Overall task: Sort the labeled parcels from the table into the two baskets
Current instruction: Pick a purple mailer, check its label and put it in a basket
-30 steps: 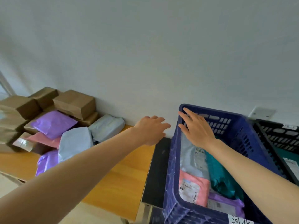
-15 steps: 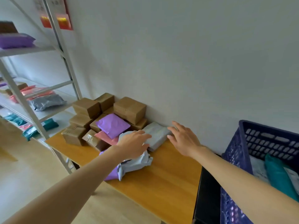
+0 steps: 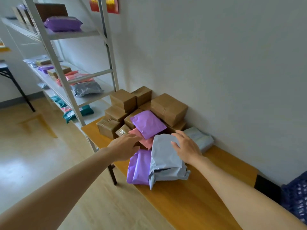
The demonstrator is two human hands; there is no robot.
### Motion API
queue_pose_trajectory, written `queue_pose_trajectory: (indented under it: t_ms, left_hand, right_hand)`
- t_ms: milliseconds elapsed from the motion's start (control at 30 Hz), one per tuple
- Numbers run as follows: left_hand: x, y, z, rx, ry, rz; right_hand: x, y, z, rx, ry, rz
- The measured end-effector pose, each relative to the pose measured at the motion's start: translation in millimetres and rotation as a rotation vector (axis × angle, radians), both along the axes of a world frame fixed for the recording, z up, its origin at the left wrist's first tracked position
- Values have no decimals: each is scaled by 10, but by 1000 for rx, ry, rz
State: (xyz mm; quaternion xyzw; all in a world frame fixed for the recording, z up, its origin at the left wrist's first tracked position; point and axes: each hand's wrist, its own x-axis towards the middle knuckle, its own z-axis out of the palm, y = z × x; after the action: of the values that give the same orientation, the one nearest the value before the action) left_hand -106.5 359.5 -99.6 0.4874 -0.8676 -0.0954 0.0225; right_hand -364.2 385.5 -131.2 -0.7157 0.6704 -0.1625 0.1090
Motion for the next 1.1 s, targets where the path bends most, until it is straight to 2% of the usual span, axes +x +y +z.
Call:
queue_pose_trajectory:
  t_ms: [400,633,767,1000,1100]
  left_hand:
    - [346,-1386,-501,102,-83,16]
    - [208,-1654,-812,171,-9,8]
    - [89,-1863,-1060,167,-33,-61]
    - [-45,-2377,-1330,180,-218,-202]
    - [-27,-2574,-1381,129,-246,-270]
  right_hand:
    - [371,-1177,-740,102,-146,11]
    - [587,-1326,-1049,117,-191,-40]
    - [729,-1355,-1223,96,-217,-76]
    - [849,-1477,-1326,18,-117,-149]
    - [918,-1589,-1313,-10,-58,-207]
